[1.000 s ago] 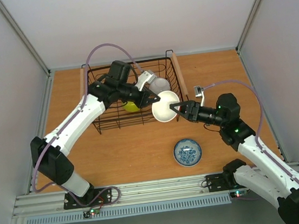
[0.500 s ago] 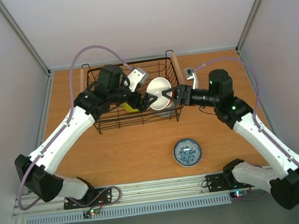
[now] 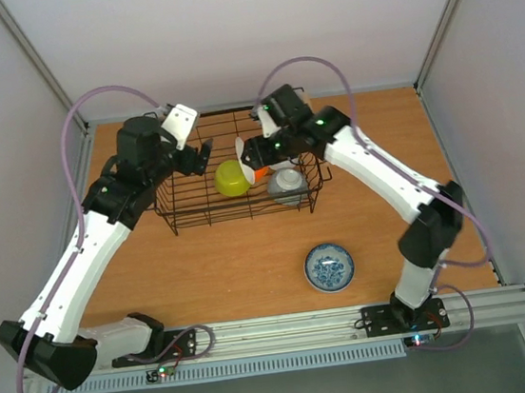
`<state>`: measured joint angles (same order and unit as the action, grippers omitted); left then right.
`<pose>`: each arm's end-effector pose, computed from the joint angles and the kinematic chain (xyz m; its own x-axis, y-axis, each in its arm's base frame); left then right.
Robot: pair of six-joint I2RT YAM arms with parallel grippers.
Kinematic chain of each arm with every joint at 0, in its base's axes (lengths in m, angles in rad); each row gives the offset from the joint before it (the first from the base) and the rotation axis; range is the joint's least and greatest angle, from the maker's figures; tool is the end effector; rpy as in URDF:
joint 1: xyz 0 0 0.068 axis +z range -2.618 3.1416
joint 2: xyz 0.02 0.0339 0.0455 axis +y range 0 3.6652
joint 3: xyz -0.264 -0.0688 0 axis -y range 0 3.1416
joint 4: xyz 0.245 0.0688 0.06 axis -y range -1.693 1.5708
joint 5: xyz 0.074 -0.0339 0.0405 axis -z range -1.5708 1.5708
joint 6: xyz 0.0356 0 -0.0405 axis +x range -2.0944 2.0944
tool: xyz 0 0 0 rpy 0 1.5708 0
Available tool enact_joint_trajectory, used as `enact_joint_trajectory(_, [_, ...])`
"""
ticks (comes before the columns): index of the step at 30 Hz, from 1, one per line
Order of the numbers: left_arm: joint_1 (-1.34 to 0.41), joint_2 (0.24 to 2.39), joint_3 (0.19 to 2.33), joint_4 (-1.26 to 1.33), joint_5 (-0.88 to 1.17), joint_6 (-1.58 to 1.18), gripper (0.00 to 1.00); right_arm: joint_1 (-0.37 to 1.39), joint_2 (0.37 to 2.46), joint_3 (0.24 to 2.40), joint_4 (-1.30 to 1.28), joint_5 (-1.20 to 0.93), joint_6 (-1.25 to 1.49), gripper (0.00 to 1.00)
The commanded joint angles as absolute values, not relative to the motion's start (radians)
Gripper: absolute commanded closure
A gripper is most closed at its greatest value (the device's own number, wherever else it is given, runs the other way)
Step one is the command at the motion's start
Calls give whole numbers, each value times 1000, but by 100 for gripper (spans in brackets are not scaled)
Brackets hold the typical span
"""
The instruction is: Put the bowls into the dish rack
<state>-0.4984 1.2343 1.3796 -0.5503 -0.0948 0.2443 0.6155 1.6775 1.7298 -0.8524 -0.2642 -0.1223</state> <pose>0.2363 -0.1247 0.4144 -0.2392 0.4043 -0.8828 0.4713 0.8432 0.2585 0.2928 0.2184 0.3710 -0.4953 -0.4945 -0.7143 -0.7721 0.6275 0.1010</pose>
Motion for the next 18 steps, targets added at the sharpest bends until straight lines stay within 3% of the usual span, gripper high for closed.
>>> enact_joint_trajectory(1, [-423,1192,1340,-531,-70,253,1,680,1848,1916,-1095,34,-282,99])
enact_joint_trajectory(18, [-321,1185,1254,-572,78,197,1,795,2361,2429,-1402,249,-452,99])
